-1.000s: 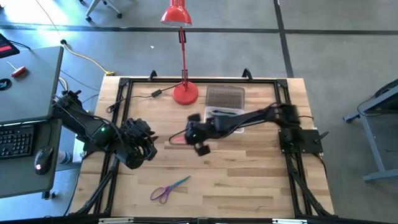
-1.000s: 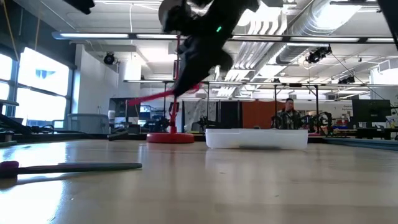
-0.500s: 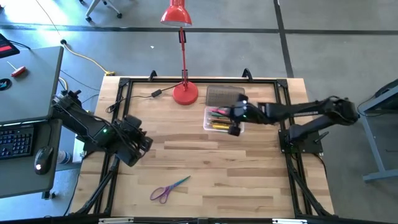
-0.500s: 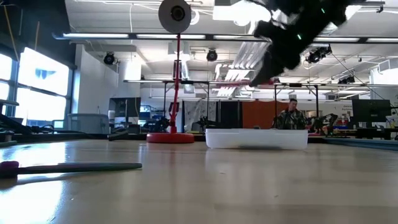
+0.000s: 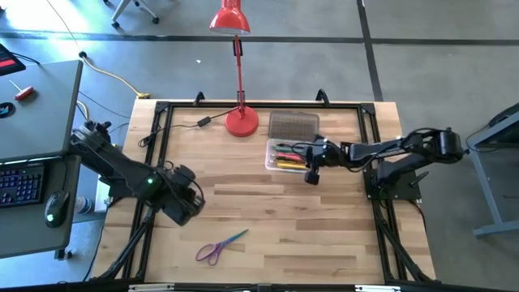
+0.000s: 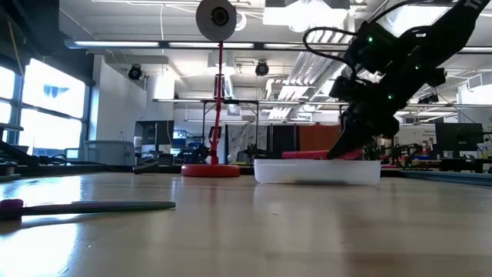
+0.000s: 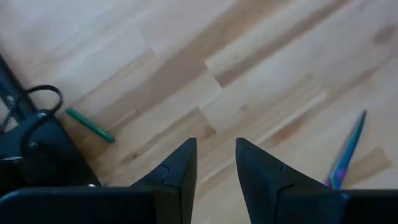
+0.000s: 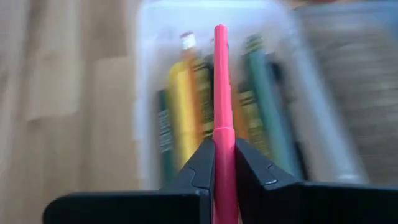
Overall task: Pick & place school supplies into a supply box
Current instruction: Put the pink pen into the black supply box, then put the dark green crayon into the black supply box
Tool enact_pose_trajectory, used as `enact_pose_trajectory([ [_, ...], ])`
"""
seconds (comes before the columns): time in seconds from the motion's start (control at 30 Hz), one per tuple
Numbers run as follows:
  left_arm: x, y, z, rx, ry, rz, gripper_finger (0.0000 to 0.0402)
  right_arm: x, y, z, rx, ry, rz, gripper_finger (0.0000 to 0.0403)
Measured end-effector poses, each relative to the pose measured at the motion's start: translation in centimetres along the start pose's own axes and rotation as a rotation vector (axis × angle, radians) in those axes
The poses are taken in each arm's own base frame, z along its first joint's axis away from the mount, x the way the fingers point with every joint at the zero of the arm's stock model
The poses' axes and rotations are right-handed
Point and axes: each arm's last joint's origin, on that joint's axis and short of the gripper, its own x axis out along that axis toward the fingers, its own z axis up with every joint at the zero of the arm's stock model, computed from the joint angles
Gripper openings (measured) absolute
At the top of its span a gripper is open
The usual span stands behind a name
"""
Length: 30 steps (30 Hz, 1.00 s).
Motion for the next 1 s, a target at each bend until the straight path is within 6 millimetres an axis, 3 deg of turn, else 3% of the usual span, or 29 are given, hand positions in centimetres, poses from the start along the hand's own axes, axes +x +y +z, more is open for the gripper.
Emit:
enact_pose_trajectory([
  [0.17,1.4,-1.2,-0.6,0.138,0.034,0.074,0.014,0.8,0.0,-0.3,0.001,0.009,0.007,0.0024],
  [0.4,3.8,-0.2,-1.9,0.04,0.149,0.365,0.014,0.8,-0.2,-0.1,0.003,-0.005,-0.078,0.0074],
  [0.6,7.5,0.1,-3.7,0.033,0.265,0.314,0.014,0.8,-0.2,-0.1,0.003,-0.004,-0.095,0.0111],
  [0.8,9.9,1.8,-4.7,-0.088,0.261,0.402,0.014,0.8,-0.3,0.0,0.003,-0.008,-0.107,0.0121],
  [1.0,10.6,3.7,-4.9,-0.208,0.234,0.471,0.014,0.8,-0.2,0.0,0.004,-0.012,-0.091,0.0122],
])
